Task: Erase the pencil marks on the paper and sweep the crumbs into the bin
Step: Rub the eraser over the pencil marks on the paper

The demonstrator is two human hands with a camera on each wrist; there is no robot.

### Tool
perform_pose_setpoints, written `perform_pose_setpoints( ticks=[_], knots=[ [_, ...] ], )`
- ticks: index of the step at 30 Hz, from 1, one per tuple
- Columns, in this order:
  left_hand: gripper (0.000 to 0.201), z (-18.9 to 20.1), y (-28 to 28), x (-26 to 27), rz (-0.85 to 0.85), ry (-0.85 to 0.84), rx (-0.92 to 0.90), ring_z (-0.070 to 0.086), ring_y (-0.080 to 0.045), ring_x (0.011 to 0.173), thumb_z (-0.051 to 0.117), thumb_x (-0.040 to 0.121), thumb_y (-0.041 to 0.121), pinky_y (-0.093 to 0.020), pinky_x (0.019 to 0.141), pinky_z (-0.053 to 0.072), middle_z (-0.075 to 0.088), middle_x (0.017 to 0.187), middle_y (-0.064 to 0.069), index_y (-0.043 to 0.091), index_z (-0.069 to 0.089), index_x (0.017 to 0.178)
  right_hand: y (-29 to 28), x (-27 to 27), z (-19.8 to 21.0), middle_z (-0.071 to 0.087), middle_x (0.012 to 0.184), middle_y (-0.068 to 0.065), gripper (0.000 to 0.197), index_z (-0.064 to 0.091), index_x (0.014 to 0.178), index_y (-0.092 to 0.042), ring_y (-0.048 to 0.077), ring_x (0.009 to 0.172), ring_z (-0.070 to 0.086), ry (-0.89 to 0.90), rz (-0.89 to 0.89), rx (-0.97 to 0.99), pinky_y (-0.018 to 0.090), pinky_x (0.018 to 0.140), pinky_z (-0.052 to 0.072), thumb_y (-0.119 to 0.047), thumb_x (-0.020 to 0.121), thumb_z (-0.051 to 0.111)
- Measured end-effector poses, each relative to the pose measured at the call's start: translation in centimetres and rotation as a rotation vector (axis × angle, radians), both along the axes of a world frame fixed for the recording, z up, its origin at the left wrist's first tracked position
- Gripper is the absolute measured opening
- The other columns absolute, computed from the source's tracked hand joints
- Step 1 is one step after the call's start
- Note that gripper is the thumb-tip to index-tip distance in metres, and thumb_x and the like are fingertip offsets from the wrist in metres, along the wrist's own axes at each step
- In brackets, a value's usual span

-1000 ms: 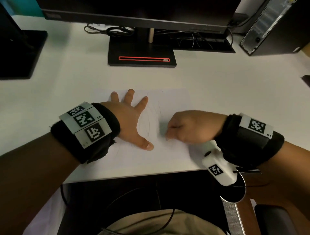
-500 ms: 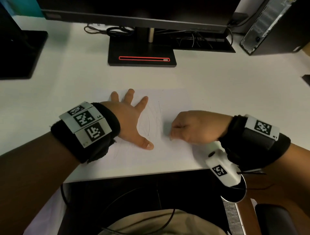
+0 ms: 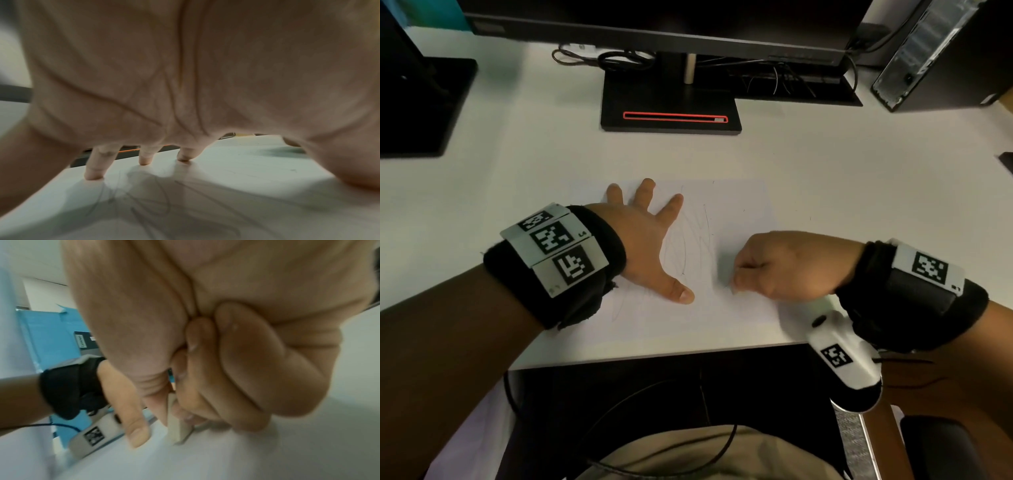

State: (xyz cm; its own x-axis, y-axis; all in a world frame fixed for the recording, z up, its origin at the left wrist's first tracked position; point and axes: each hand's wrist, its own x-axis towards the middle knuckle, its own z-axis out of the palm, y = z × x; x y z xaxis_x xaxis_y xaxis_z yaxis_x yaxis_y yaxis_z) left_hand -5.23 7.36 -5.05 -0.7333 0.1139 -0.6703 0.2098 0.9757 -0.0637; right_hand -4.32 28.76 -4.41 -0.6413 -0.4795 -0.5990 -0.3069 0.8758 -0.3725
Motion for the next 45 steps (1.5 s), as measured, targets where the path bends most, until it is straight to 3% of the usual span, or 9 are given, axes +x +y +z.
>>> perform_pose_setpoints(
  ticks=[7,11,15,23,28,32,36,40,45],
  knots=[
    [0.141,0.3,0.2,0.0,-0.001,-0.004,-0.012,-0.018,-0.044,0.146,0.056,0.052,0.095,-0.065,0.113,0.022,-0.037,0.157,-0.001,0.039,-0.033,0.146,0.8,-0.4,0.3,0.036,0.06,0.001,0.045,0.045,0.066,-0.014,0.017,0.056,0.034,-0.021,-0.045,-0.038,0.031,0.061,0.038,-0.038,0.102,0.056],
    [0.142,0.4,0.2,0.1,0.002,-0.006,-0.018,-0.017,-0.045,0.146,0.056,0.051,0.095,-0.064,0.113,0.023,-0.036,0.157,-0.001,0.039,-0.033,0.146,0.3,0.5,-0.5,0.043,0.065,0.002,0.046,0.056,0.076,-0.002,0.017,0.061,0.042,-0.063,0.013,0.001,0.038,0.069,0.046,-0.04,0.102,0.054],
    [0.141,0.4,0.2,0.1,-0.003,-0.002,-0.021,-0.017,-0.045,0.146,0.056,0.052,0.095,-0.064,0.113,0.023,-0.036,0.157,-0.002,0.039,-0.033,0.146,0.9,-0.8,0.2,0.036,0.059,0.001,0.045,0.047,0.065,-0.014,0.018,0.055,0.035,-0.017,-0.065,-0.043,0.032,0.063,0.041,-0.038,0.101,0.055],
    [0.142,0.3,0.2,0.1,-0.001,-0.005,-0.019,-0.018,-0.045,0.146,0.056,0.051,0.096,-0.065,0.112,0.023,-0.037,0.157,-0.001,0.039,-0.033,0.146,0.6,-2.1,0.1,0.04,0.06,0.002,0.046,0.05,0.064,-0.012,0.02,0.057,0.037,0.019,-0.086,-0.04,0.033,0.061,0.039,-0.04,0.1,0.056],
    [0.142,0.2,0.2,0.0,-0.004,0.0,-0.021,-0.018,-0.045,0.146,0.056,0.052,0.095,-0.065,0.112,0.023,-0.036,0.157,-0.002,0.038,-0.033,0.146,-0.2,-1.2,-0.6,0.046,0.066,0.003,0.052,0.061,0.08,0.001,0.018,0.062,0.043,-0.038,-0.002,-0.002,0.04,0.071,0.05,-0.047,0.096,0.055],
    [0.142,0.2,0.2,0.0,-0.005,-0.002,-0.016,-0.018,-0.046,0.146,0.056,0.051,0.096,-0.065,0.112,0.023,-0.036,0.157,-0.002,0.038,-0.033,0.146,0.6,-2.6,0.0,0.041,0.06,0.003,0.048,0.055,0.069,-0.005,0.02,0.055,0.038,0.033,-0.092,-0.04,0.035,0.06,0.043,-0.044,0.096,0.058],
    [0.142,0.1,0.1,0.0,0.0,-0.003,-0.013,-0.018,-0.045,0.146,0.056,0.051,0.096,-0.064,0.113,0.023,-0.037,0.157,-0.002,0.038,-0.033,0.146,-0.4,-1.5,-0.8,0.046,0.064,0.002,0.048,0.059,0.074,-0.005,0.019,0.061,0.044,-0.016,-0.035,-0.02,0.039,0.068,0.049,-0.049,0.092,0.055],
    [0.142,0.2,0.2,0.0,0.0,-0.008,-0.014,-0.018,-0.046,0.146,0.056,0.051,0.095,-0.065,0.113,0.022,-0.037,0.156,-0.002,0.038,-0.033,0.146,-0.3,-2.9,0.0,0.042,0.059,0.005,0.04,0.055,0.067,-0.013,0.021,0.053,0.038,0.018,-0.119,-0.03,0.03,0.054,0.04,-0.042,0.095,0.058],
    [0.143,0.1,0.2,-0.1,0.003,-0.012,-0.017,-0.018,-0.047,0.145,0.056,0.051,0.095,-0.065,0.113,0.02,-0.038,0.156,-0.003,0.038,-0.035,0.145,-1.7,-2.6,-0.5,0.043,0.062,0.006,0.039,0.054,0.068,-0.015,0.022,0.056,0.041,-0.003,-0.1,-0.042,0.035,0.058,0.044,-0.041,0.096,0.057]
  ],
)
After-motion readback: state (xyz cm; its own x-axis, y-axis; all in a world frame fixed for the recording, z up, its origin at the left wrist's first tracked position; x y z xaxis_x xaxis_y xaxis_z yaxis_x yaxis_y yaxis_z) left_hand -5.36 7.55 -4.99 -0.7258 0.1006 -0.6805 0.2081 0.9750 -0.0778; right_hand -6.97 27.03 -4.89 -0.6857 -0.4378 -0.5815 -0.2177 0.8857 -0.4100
